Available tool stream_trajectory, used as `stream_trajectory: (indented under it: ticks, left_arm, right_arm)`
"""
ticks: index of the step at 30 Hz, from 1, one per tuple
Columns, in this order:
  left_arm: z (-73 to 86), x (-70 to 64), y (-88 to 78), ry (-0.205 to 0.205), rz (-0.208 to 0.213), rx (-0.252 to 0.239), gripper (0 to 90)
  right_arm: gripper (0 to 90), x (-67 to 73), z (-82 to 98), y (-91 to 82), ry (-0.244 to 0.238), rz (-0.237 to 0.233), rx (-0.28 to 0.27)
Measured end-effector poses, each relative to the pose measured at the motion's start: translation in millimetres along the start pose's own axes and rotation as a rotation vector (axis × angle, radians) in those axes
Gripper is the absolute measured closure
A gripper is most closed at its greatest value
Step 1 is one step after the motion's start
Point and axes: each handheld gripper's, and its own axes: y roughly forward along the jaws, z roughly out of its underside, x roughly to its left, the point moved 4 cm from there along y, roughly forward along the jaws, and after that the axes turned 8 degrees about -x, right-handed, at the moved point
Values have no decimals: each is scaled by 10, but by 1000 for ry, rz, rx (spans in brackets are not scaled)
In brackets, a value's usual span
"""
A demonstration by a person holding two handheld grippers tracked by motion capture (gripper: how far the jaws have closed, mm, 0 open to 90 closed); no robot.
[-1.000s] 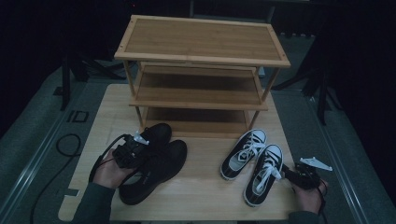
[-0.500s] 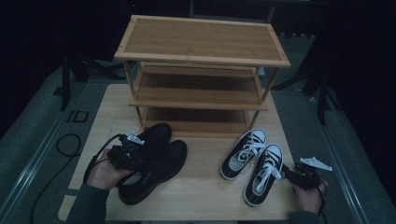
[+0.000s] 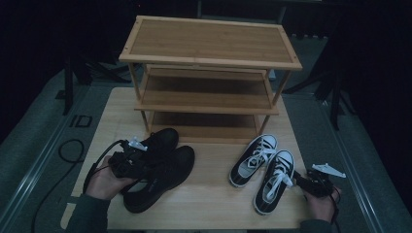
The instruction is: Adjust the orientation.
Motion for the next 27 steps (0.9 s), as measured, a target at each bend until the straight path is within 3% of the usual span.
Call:
stream_trajectory:
  ticks: [13, 23, 27]
  left_arm:
    - [-46, 20, -156, -6, 17, -48, 524]
    - [-23, 89, -175, -38, -53, -58, 306]
    - [-16, 91, -144, -27, -29, -45, 281]
  right_arm:
    - [412, 0, 0, 0, 0, 0, 0]
    - [412, -1, 0, -1, 1, 0, 0]
    - [411, -2, 0, 0, 2, -1, 0]
